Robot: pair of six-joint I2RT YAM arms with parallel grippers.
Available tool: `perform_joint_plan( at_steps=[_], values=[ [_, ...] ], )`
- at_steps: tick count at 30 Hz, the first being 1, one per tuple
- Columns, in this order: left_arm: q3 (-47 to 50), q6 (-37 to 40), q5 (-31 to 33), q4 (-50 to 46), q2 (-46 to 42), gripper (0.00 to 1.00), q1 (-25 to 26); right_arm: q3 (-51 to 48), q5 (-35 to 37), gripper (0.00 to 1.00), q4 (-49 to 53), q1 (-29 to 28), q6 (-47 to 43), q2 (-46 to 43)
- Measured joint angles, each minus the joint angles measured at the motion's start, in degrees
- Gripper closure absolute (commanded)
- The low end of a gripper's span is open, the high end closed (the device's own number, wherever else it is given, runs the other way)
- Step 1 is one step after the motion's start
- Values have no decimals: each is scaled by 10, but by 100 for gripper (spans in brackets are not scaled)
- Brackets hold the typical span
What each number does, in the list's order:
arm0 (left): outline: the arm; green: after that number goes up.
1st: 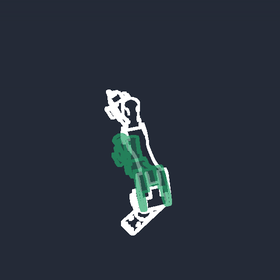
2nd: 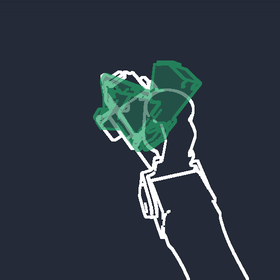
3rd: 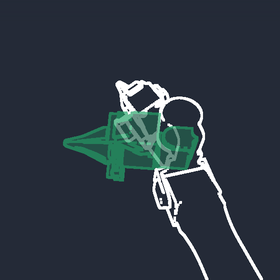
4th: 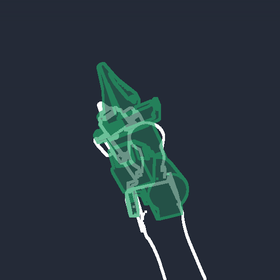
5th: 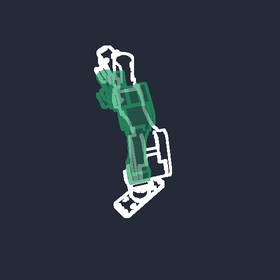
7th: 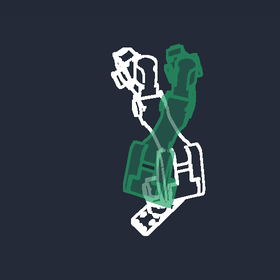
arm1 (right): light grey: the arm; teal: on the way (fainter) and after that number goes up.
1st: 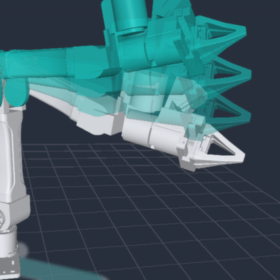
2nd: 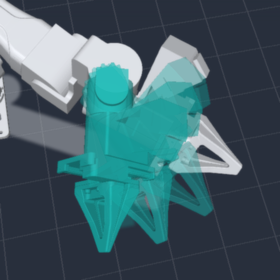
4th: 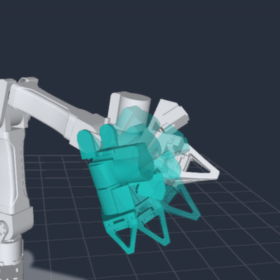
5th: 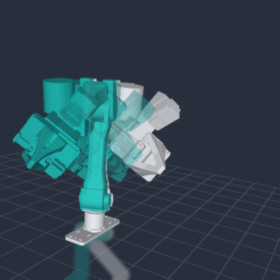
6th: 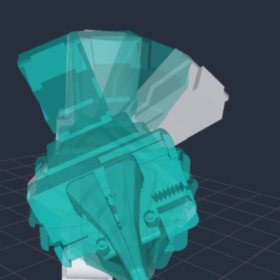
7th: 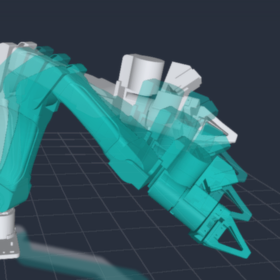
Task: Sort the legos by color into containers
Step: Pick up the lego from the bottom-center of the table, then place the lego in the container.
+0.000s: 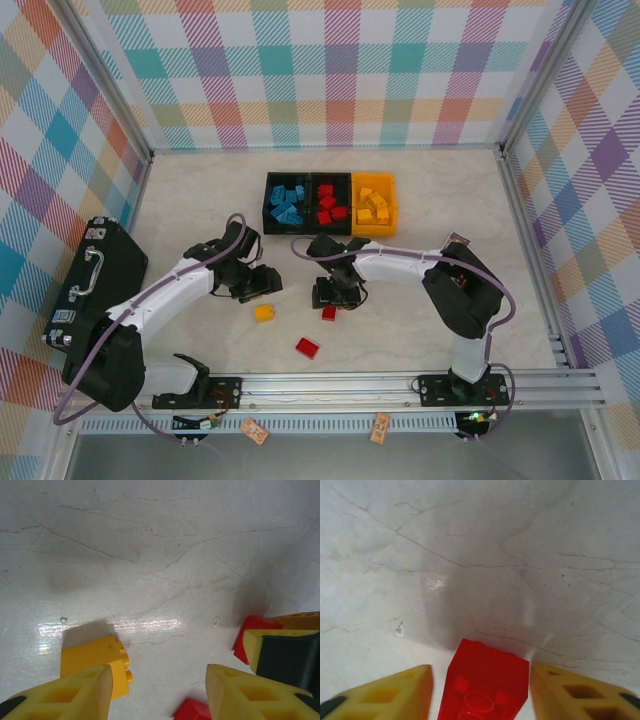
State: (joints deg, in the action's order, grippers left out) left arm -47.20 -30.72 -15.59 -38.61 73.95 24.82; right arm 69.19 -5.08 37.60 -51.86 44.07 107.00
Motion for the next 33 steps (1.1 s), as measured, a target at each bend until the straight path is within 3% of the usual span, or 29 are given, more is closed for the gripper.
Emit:
perform_joint_plan(
  at_steps=[4,6,18,26,33],
  values=[
    [3,-2,0,0,0,49,0,10,6,76,16,-2,3,3],
    [3,-4,0,2,0,49,0,16,10,78,18,-2,1,3],
    [1,-19,-15,31,2,49,1,94,52,78,63,12,-45,3],
    [-21,-32,-18,54,3,49,7,230,75,77,102,83,-114,13],
    [-30,-45,-17,64,4,49,17,384,91,76,131,142,-164,91]
  ],
)
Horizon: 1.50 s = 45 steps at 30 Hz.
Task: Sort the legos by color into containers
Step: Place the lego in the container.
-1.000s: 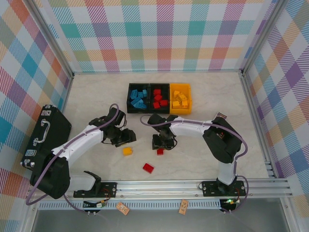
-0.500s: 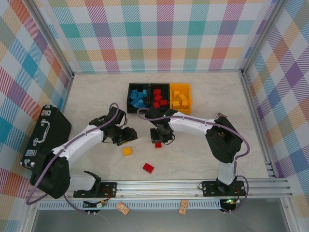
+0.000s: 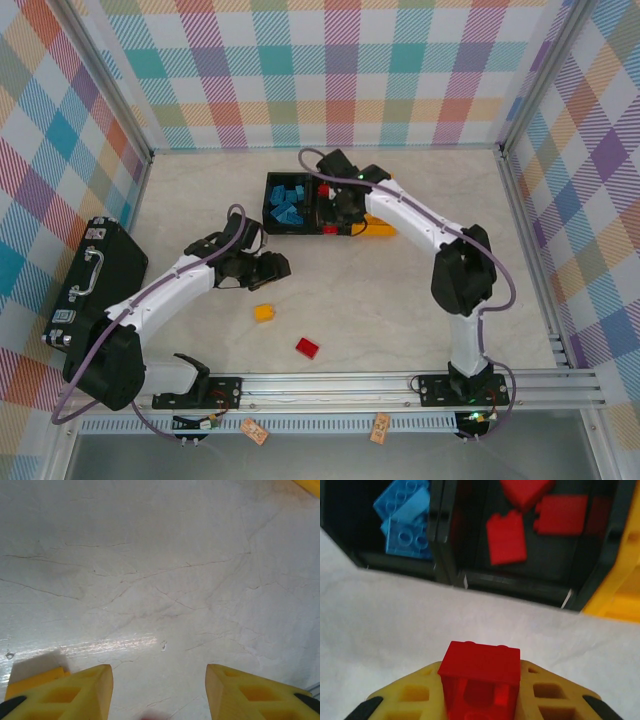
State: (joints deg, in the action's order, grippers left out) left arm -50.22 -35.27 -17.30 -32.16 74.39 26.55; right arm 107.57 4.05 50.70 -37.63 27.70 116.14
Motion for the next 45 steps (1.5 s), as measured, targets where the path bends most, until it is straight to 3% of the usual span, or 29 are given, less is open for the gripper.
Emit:
perform_joint_plan(
  at_steps=[16,21,25,28,37,45],
  values=[
    [0,-29,23,13,5,49,33,302,59,74,91,55,-47,216],
    [0,-29,24,13,13,49,39,344,75,71,103,56,-54,244],
    [0,-29,28,13,14,49,41,358,82,60,107,58,-59,258],
    [0,-29,31,13,14,48,41,365,85,53,110,58,-61,262],
    [0,-31,50,6,9,48,42,360,82,51,113,57,-63,249],
    [0,-38,78,-20,-15,46,42,127,43,48,48,42,-73,59]
  ],
)
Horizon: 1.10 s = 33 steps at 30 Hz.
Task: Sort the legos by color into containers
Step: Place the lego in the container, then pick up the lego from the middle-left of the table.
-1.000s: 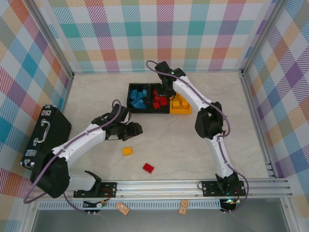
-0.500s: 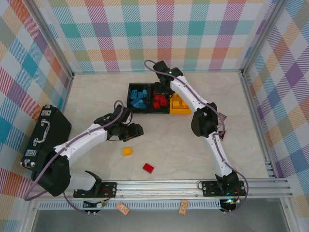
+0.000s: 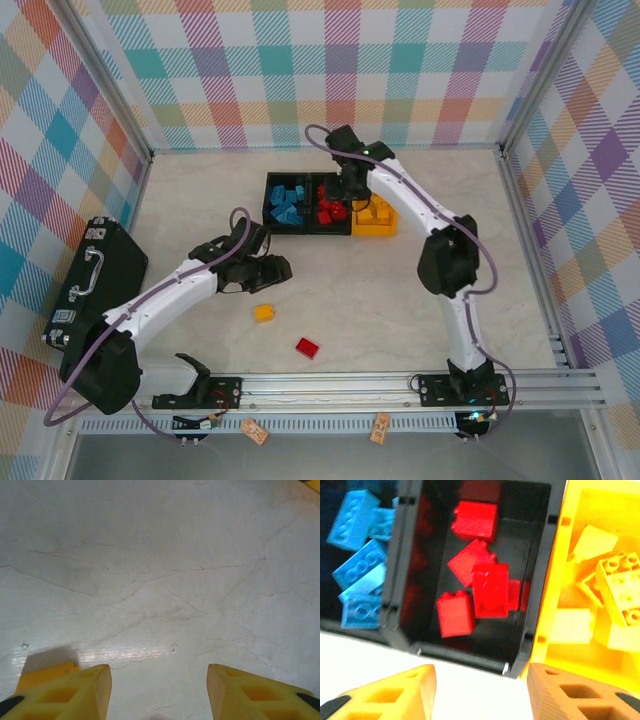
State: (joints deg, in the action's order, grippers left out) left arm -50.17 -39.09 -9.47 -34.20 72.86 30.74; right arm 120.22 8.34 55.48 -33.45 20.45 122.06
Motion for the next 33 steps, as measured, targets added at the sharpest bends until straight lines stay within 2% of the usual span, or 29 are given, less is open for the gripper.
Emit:
perform_joint_plan(
  at_steps=[7,15,24,33],
  values=[
    [0,-7,33,-54,-12,40,4,-212,-62,45,-91,-16,3,-169],
    [2,-19,71,-103,-19,36,12,-423,-131,44,-172,-35,20,-280],
    [12,-33,94,-121,-5,32,30,-576,-175,42,-235,-72,51,-382],
    [12,-40,110,-122,38,28,52,-647,-179,42,-262,-86,95,-400]
  ],
)
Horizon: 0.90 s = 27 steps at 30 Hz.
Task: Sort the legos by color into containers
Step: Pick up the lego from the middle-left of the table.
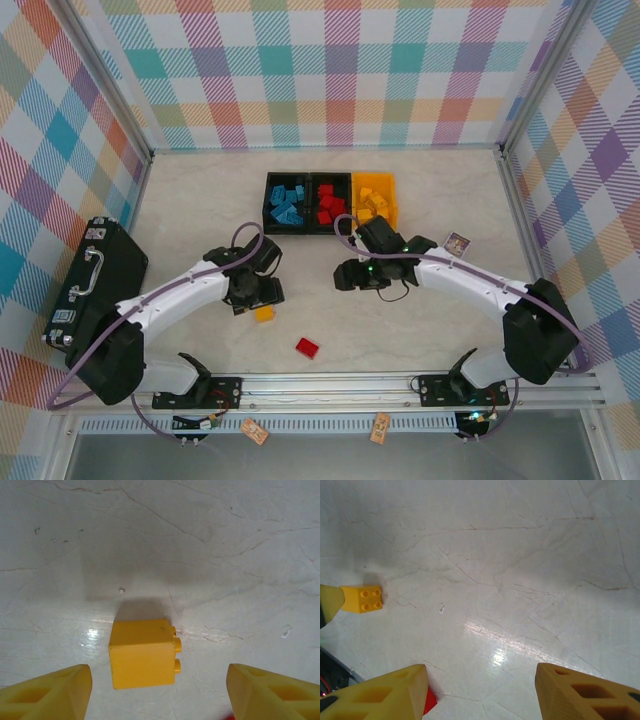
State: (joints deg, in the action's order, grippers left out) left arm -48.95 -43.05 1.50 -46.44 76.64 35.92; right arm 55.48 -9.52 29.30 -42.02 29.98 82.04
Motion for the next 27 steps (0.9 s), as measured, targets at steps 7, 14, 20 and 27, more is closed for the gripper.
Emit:
perform_joint_plan(
  at_steps=[7,14,20,27],
  values=[
    [2,-7,8,2,37,32,5,0,0,42,-17,-16,16,1],
    [4,-13,8,14,76,45,20,-1,0,42,-30,-22,27,12],
    [1,-13,12,17,90,67,27,-8,0,42,-35,-27,37,15],
    [-23,-5,16,4,96,71,30,-12,5,42,-36,-27,38,15]
  ],
)
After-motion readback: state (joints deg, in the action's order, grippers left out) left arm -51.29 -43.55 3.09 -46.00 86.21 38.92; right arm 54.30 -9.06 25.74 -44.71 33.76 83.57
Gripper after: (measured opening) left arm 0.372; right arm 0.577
